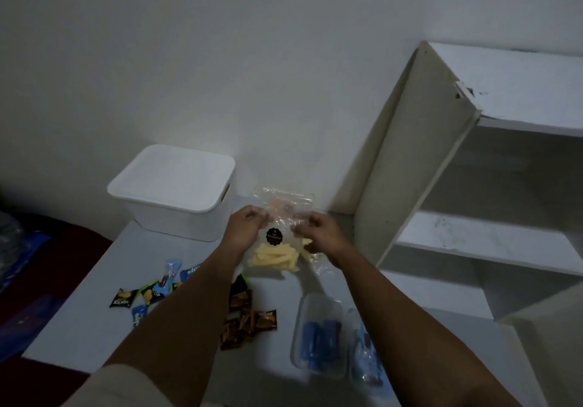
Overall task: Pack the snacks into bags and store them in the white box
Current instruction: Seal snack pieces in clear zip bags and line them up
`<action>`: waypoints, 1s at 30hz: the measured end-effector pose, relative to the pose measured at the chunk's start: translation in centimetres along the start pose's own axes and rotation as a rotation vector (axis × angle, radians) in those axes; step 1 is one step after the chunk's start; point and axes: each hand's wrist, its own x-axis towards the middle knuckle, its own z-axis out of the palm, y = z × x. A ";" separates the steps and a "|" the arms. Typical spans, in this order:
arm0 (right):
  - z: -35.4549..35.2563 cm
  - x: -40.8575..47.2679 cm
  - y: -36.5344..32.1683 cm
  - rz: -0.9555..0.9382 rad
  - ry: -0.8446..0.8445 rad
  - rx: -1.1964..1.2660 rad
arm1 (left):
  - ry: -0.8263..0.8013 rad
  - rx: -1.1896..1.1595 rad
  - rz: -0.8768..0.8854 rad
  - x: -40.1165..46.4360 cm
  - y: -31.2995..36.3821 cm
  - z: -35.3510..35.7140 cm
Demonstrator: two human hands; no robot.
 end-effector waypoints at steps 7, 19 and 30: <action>4.4 8.5 3.1 0.161 0.099 0.078 | 0.079 0.138 -0.012 8.7 -2.9 -0.9; 8.8 27.3 4.0 0.161 0.214 0.036 | 0.186 0.205 -0.198 22.9 -8.0 0.5; 9.8 30.7 6.0 0.112 0.241 -0.030 | 0.237 0.188 -0.223 25.9 -9.5 2.9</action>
